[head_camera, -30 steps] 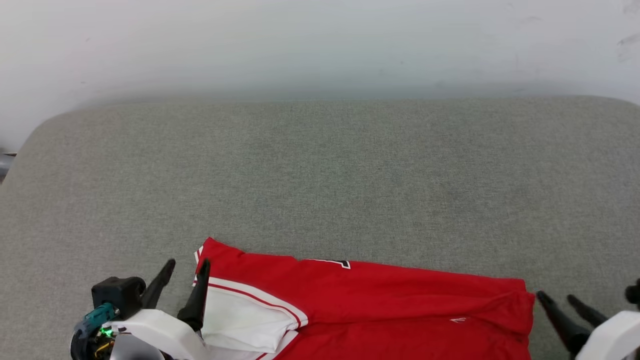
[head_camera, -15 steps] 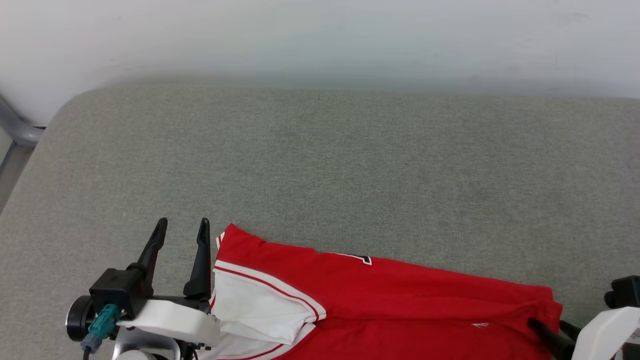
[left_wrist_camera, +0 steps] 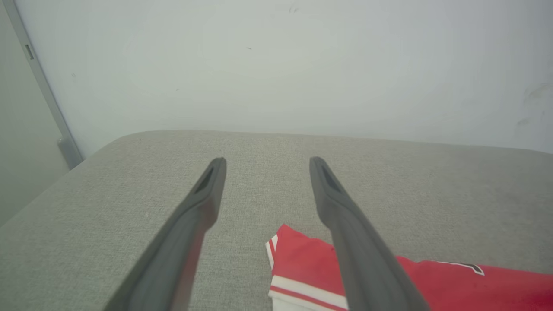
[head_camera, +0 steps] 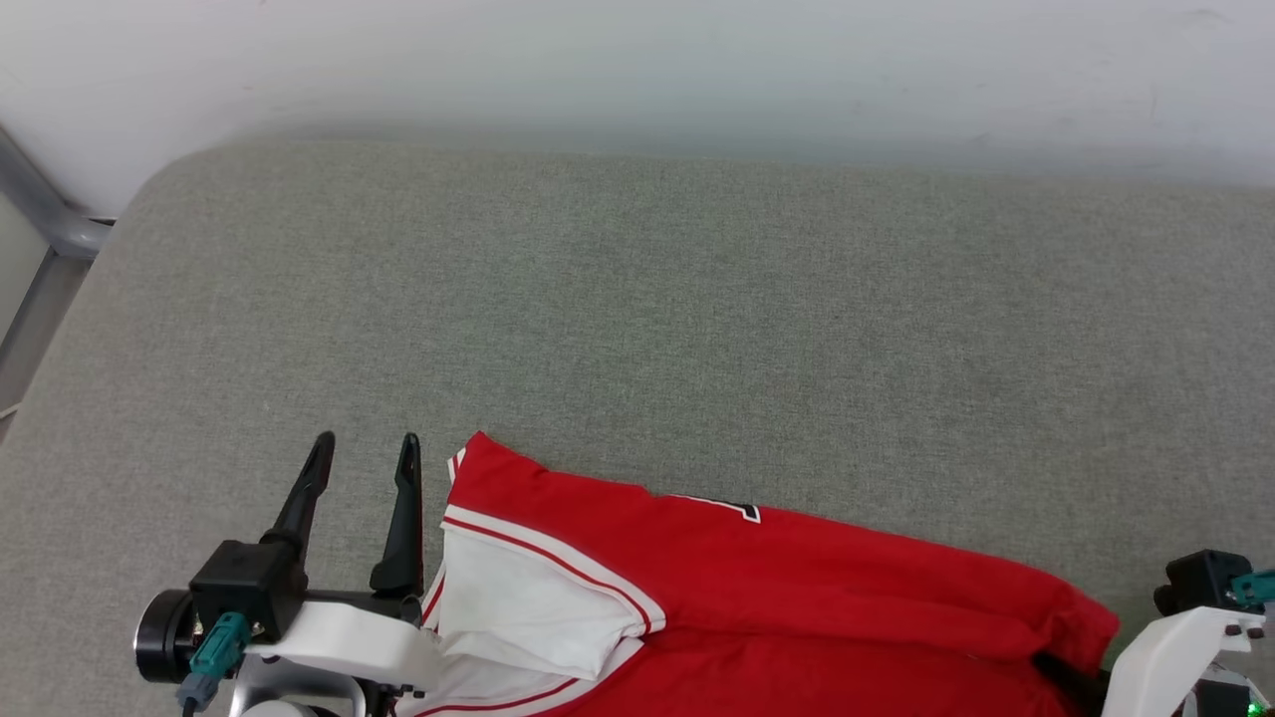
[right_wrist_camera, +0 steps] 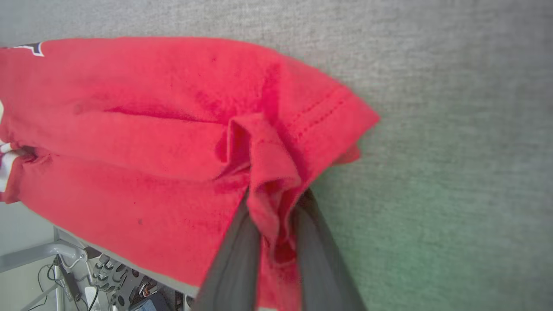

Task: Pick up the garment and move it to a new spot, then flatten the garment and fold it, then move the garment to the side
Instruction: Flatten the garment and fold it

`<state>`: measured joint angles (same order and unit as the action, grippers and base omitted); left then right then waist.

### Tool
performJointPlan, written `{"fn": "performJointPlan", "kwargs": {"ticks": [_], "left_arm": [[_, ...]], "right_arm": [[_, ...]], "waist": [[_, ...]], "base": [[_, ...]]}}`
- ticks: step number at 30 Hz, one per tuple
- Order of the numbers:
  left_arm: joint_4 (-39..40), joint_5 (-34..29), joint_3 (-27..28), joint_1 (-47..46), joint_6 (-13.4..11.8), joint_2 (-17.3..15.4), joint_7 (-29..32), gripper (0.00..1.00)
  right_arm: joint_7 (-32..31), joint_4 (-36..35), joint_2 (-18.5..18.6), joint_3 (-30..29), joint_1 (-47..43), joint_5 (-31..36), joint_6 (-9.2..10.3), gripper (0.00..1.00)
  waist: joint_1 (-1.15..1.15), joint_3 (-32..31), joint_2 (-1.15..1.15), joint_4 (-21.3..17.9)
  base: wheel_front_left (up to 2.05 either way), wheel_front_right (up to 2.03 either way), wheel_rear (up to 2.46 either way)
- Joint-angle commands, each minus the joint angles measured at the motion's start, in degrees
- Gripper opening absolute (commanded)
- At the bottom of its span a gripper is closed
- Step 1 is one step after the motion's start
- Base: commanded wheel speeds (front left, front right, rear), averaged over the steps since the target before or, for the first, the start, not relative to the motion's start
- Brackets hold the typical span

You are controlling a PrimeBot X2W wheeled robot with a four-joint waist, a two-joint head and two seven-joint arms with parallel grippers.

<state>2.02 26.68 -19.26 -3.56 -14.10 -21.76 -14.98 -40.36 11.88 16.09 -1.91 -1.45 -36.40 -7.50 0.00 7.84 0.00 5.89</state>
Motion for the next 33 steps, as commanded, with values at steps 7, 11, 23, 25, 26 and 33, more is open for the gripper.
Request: {"fn": "performJointPlan", "kwargs": {"ticks": [7, 11, 23, 25, 26, 33], "left_arm": [[-1.85, -1.69, 0.47, 1.76, 0.83, -0.23, -0.28, 1.0], [-2.01, -1.8, 1.02, 2.15, 1.1, 0.18, -0.27, 1.0], [-2.51, -3.08, 1.83, 3.1, 2.33, 1.22, -0.28, 1.0], [-2.72, -3.36, 1.95, 3.11, 2.43, 1.27, -0.28, 1.0], [-2.77, -3.37, 2.04, 3.12, 2.49, 1.32, -0.28, 1.0], [-3.38, -3.74, 1.88, 2.96, 3.34, 1.78, -0.28, 1.0]], "right_arm": [[1.11, -2.42, 1.79, 0.6, 0.84, 0.02, 0.06, 0.0], [0.51, -4.44, 3.43, -1.39, 1.21, 0.02, 0.07, 0.0], [-4.32, -3.72, 6.21, -15.98, -0.51, 0.75, 0.06, 0.0], [-5.59, -3.95, 5.12, -17.94, -0.08, -0.13, 0.06, 0.0], [-6.74, -3.9, 3.74, -18.94, 0.45, -1.54, 0.04, 0.0], [-19.32, -7.44, -7.18, -21.34, 1.2, -17.6, 0.04, 0.0]], "waist": [[0.0, -1.78, 0.0, -1.33], [0.0, -2.65, 0.0, -2.27], [0.0, -3.98, 0.0, -4.59], [0.0, -4.07, 0.0, -4.83], [0.0, -4.12, 0.0, -4.92], [0.0, -4.83, 0.0, -4.44]], "base": [[0.0, 0.0, 0.0], [0.0, 0.0, 0.0], [0.0, 0.0, 0.0], [0.0, 0.0, 0.0], [0.0, 0.0, 0.0], [0.0, 0.0, 0.0]]}}
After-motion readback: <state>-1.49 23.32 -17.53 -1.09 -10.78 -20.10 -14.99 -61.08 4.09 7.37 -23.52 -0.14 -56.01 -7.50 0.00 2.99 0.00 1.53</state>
